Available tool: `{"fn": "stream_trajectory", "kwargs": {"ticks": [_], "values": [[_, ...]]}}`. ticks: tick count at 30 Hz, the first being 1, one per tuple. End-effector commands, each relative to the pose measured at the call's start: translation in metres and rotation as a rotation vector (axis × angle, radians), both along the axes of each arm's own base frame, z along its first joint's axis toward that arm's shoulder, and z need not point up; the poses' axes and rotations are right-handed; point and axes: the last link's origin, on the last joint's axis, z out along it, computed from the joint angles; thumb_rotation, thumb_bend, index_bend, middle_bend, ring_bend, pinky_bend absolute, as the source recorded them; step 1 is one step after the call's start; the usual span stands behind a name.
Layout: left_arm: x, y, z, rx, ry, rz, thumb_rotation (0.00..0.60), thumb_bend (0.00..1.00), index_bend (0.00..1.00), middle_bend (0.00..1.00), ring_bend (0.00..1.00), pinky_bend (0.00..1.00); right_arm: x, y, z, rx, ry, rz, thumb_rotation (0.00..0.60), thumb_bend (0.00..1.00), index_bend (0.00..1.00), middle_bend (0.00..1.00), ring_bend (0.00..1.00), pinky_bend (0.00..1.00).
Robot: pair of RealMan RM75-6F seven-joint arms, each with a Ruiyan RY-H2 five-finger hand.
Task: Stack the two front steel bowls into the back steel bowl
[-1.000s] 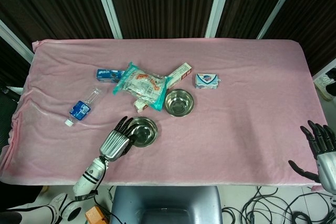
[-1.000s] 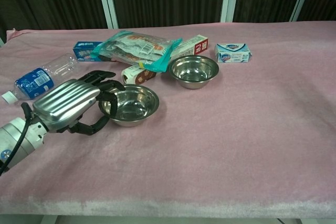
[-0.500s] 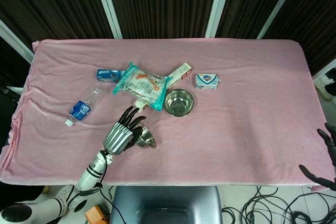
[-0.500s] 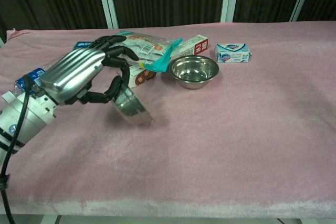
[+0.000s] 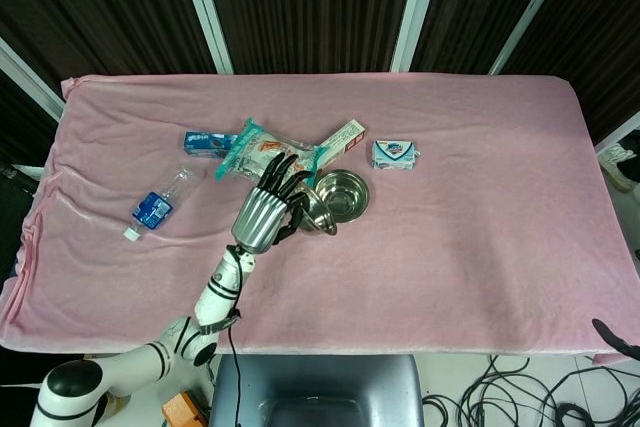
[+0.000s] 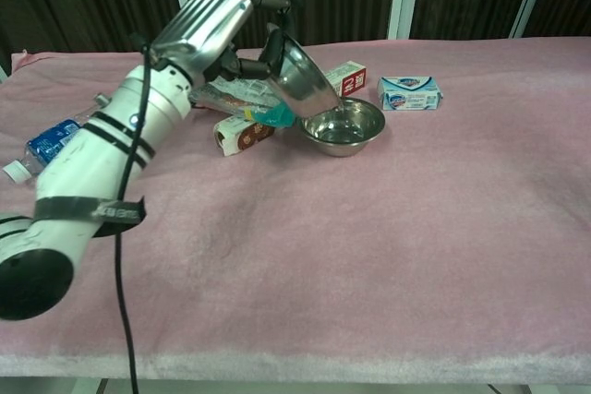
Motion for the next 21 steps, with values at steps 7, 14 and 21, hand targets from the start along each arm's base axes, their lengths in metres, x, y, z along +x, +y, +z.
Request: {"fn": "stream_trajectory", "kwargs": {"ticks": [7, 14, 21], "values": [[0.043, 0.034, -0.032, -0.012, -0.022, 0.137, 0.6, 0.52, 0.73, 0.24, 0.03, 0.0, -0.004, 0.002, 0.009, -0.007, -0.031, -0.001, 0.6, 0.3, 0.0, 0.0, 0.0, 0.0], [0.054, 0.044, -0.051, -0.054, 0.017, 0.193, 0.6, 0.52, 0.73, 0.24, 0.03, 0.0, -0.006, 0.002, 0.013, -0.001, -0.047, 0.0, 0.6, 0.3, 0.0, 0.0, 0.0, 0.0], [0.042, 0.049, -0.062, -0.114, 0.055, 0.275, 0.6, 0.52, 0.73, 0.24, 0.03, 0.0, -0.008, -0.001, 0.012, 0.012, -0.044, -0.011, 0.6, 0.3, 0.0, 0.0, 0.0, 0.0]]}}
